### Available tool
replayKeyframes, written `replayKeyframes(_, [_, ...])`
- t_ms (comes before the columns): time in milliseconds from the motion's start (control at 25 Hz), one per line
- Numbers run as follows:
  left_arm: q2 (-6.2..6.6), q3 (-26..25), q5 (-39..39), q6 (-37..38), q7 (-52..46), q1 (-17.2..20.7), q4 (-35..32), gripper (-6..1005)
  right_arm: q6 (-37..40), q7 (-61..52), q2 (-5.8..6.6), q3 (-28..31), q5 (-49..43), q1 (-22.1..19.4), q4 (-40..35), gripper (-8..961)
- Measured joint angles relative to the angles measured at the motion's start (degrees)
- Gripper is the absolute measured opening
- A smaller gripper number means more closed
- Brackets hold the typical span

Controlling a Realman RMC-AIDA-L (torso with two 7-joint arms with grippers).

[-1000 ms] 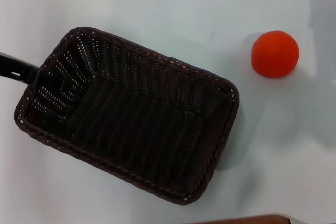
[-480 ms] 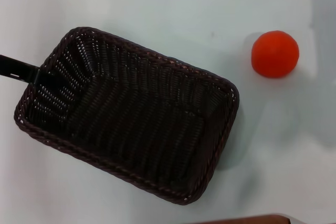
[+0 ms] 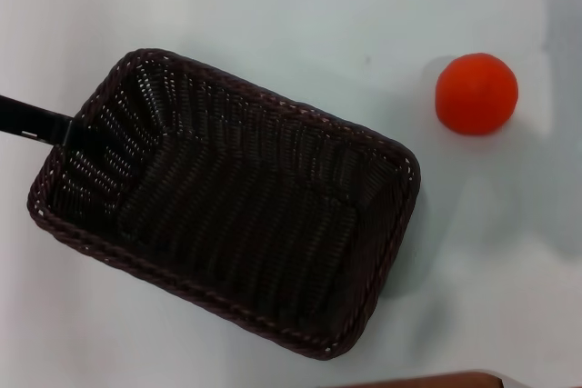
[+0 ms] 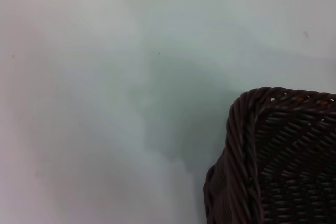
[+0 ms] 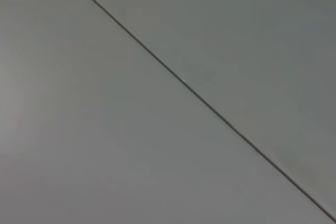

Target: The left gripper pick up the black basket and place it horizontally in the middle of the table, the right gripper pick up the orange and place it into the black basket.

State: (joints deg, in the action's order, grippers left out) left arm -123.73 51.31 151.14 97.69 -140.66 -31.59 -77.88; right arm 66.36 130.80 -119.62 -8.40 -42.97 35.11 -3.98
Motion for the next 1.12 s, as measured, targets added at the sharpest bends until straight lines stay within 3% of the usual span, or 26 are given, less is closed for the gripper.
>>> replayKeyframes(120, [-0.02, -0.63, -0.57, 0.03, -0.37, 0.16, -0.05, 172, -0.01, -0.01, 0.00, 0.05, -0.01, -0.11, -0.06, 838])
replayKeyframes(240, [-0.03, -3.27, -2.75, 0.04, -1.16, 0.30, -0.06, 181, -0.03, -0.02, 0.00, 0.07, 0.00, -0.15, -0.06, 838])
replayKeyframes(400, [-0.02, -10.38, -8.83, -0.01, -3.39, 0.46, 1.17, 192, -0.89, -0.02, 0.07, 0.15, 0.00, -0.03, -0.09, 838])
replayKeyframes(760, [0.17, -19.35, -15.35, 1.33, -7.99, 1.35, 1.95, 219, -1.41, -0.02, 0.18, 0.34, 0.00, 0.39, -0.15, 838])
replayKeyframes(1120, [-0.16, -22.09, -25.64, -3.45, -9.72, 5.49, 8.51, 245, -1.87, -0.02, 0.18, 0.88, 0.00, 0.41, -0.15, 838])
